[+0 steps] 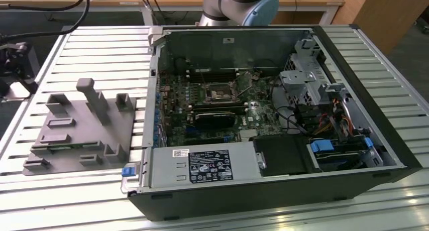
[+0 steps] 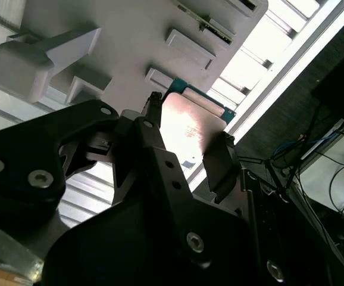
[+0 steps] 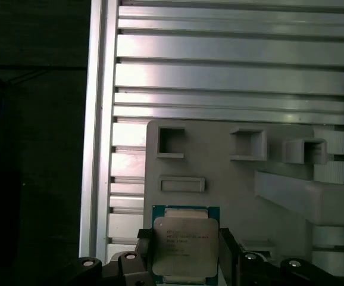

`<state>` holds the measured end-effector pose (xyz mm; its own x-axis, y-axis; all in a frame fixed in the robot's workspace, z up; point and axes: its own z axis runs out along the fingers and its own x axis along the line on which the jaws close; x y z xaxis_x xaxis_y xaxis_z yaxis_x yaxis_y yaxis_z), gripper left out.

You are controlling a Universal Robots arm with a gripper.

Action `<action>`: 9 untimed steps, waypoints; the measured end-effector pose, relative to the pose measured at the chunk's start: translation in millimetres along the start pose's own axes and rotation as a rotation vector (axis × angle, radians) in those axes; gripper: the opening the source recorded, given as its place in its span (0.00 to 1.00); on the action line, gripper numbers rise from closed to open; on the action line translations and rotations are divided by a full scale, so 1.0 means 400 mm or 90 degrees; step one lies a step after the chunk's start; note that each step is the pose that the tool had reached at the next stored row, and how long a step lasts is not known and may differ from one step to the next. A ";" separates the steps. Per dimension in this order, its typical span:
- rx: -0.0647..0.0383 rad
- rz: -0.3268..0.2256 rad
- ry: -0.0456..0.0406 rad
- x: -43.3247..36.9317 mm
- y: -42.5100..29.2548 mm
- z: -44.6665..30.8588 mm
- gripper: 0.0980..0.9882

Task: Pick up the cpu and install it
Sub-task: 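Pick up the cpu and move it towards the insertion slot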

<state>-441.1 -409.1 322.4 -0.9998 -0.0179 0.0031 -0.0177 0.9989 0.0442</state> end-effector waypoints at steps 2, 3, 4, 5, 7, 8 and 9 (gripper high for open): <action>0.000 0.000 0.0000 0.000 0.001 -0.013 0.48; 0.000 0.000 0.0000 0.000 0.001 -0.019 0.48; 0.000 0.000 0.0000 0.000 0.001 -0.027 0.48; 0.000 0.000 0.0000 0.000 0.002 -0.034 0.48; 0.000 0.000 0.0001 0.000 0.002 -0.048 0.48; 0.000 0.000 0.0000 0.000 0.003 -0.056 0.48; 0.000 0.000 0.0000 0.000 0.003 -0.064 0.48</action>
<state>-441.1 -408.9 347.9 -0.9998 -0.0176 0.0030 -0.0175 0.9989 0.0442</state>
